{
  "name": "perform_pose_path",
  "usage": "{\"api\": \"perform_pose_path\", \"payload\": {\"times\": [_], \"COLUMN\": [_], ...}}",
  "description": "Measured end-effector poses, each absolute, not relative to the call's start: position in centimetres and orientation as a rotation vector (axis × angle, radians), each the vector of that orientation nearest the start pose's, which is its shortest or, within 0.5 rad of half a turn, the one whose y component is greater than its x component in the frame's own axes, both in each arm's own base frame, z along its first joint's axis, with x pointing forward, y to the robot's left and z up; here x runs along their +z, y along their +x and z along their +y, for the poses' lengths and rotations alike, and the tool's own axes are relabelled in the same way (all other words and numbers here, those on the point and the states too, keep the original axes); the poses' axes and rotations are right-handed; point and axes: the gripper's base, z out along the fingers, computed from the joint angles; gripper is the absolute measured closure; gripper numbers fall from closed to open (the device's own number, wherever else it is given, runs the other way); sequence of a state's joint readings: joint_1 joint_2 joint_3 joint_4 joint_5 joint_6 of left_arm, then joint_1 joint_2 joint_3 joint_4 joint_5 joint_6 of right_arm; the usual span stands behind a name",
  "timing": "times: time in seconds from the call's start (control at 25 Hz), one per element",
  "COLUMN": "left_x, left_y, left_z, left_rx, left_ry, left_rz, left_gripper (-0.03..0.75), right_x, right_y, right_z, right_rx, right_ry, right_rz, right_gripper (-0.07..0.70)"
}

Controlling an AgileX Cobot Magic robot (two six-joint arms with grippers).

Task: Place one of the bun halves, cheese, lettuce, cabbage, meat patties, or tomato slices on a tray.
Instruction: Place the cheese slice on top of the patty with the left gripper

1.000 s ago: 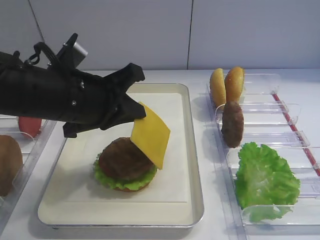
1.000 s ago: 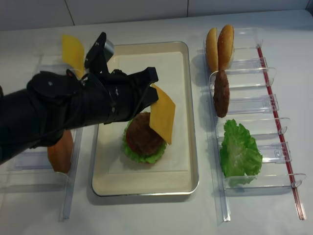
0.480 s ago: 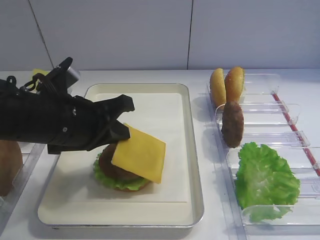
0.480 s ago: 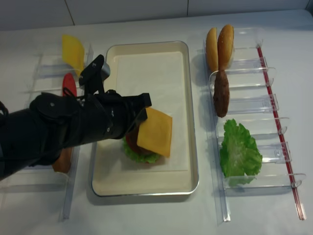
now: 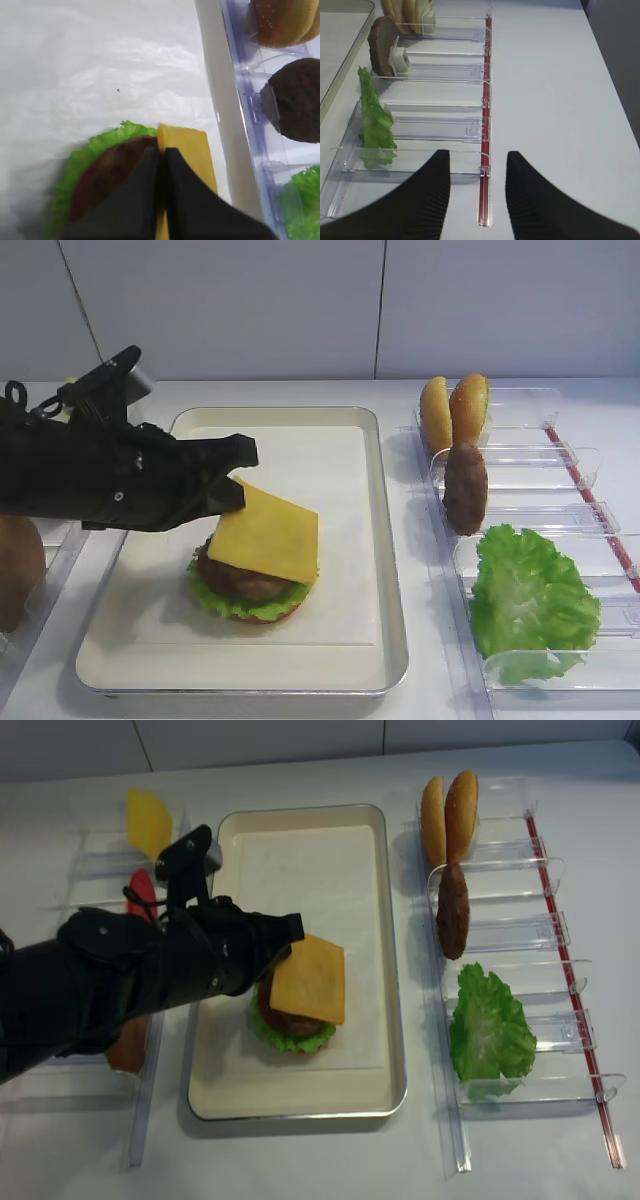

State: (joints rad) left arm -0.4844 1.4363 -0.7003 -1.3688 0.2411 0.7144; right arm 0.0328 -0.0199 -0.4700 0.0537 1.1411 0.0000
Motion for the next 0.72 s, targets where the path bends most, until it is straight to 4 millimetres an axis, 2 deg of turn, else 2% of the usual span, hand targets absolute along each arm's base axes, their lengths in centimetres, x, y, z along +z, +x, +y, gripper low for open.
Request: {"api": "perform_pose_path", "payload": {"times": [0.72], "left_x": [21.48], "left_y": [23.97], "left_z": [-14.47], "left_rx": [-0.773], "left_ry": [0.049], "left_rz": [2.401], "left_gripper": [0.715], "right_x": [26.26], "right_y": [-0.83], "right_z": [0.42], "right_rx": [0.085], "right_ry": [-0.04], "right_rz": [2.134], "right_gripper": [0.33]}}
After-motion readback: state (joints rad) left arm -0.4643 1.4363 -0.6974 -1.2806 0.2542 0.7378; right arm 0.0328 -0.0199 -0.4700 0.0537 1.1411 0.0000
